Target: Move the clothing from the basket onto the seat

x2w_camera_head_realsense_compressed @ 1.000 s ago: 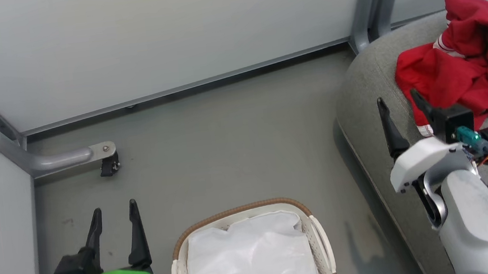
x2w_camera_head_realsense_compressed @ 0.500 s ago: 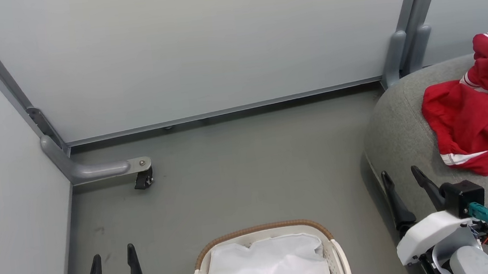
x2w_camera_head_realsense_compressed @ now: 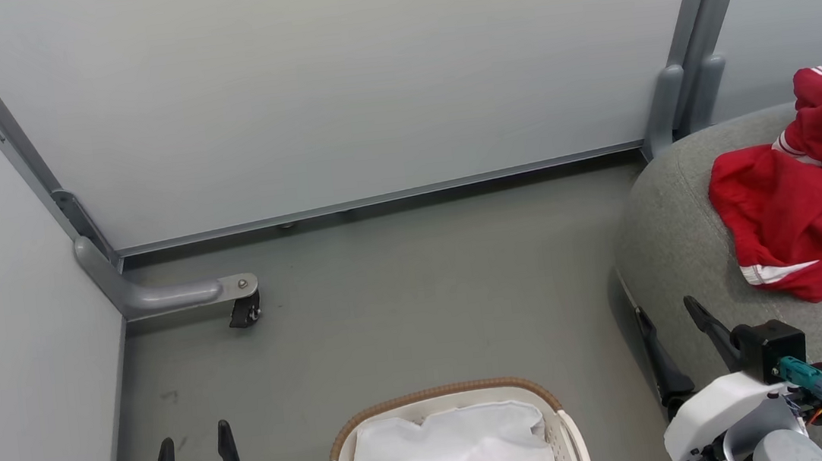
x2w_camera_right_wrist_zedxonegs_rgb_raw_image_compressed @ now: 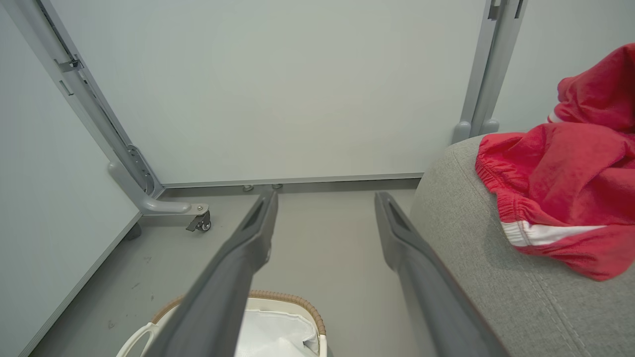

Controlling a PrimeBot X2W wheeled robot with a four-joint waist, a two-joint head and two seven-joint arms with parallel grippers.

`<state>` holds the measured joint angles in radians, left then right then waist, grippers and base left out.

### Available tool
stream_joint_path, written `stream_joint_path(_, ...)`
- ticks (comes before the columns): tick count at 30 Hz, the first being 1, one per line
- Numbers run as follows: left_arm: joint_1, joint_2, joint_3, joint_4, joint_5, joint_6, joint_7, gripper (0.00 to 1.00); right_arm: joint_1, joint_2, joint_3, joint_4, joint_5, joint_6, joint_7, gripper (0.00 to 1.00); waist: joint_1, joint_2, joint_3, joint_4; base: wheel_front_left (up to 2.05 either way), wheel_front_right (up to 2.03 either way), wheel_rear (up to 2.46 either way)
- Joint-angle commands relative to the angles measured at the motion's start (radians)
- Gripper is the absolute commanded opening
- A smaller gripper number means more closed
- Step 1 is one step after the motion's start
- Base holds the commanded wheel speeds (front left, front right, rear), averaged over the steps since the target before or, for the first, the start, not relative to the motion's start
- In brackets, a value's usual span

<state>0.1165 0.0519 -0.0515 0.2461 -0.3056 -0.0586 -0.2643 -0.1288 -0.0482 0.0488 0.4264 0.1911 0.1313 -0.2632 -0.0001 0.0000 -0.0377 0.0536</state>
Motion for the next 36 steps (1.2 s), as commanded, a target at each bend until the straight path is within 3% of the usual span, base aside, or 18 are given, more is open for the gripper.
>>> stream_joint_path(1, 0.007, 0.0, 0.004, 0.004, 0.006, -0.006, 0.0, 1.0, 0.018, -0.004, 0.0, 0.001, -0.007, -0.001, -0.002, 1.0, 0.0001, 0.0, -0.002, 0.0, 0.0, 0.0, 0.0)
stream_joint_path(14, 0.01, -0.001, 0.003, 0.031, 0.005, -0.005, 0.0, 1.0, 0.034, -0.004, -0.004, 0.001, -0.01, -0.001, -0.002, 1.0, 0.0001, 0.0, -0.016, 0.002, 0.0, 0.0, 0.0)
stream_joint_path(15, 0.0, -0.001, 0.0, 0.029, 0.004, -0.002, 0.0, 0.0, 0.017, 0.0, -0.003, 0.001, -0.005, 0.0, 0.0, 0.0, 0.0001, 0.0, -0.016, 0.002, 0.0, 0.0, 0.0)
stream_joint_path(19, 0.001, -0.002, -0.005, 0.064, 0.001, -0.002, 0.001, 0.0, 0.035, 0.007, -0.002, 0.031, -0.004, 0.0, 0.002, 0.0, 0.0001, 0.0, -0.016, 0.002, 0.0, 0.0, 0.0)
stream_joint_path(36, -0.053, -0.002, 0.035, 0.049, -0.286, -0.018, 0.085, 0.0, 0.029, 0.004, -0.04, -0.016, 0.31, 0.0, 0.086, 0.0, 0.0001, 0.0, -0.008, -0.006, 0.0, 0.0, 0.0)
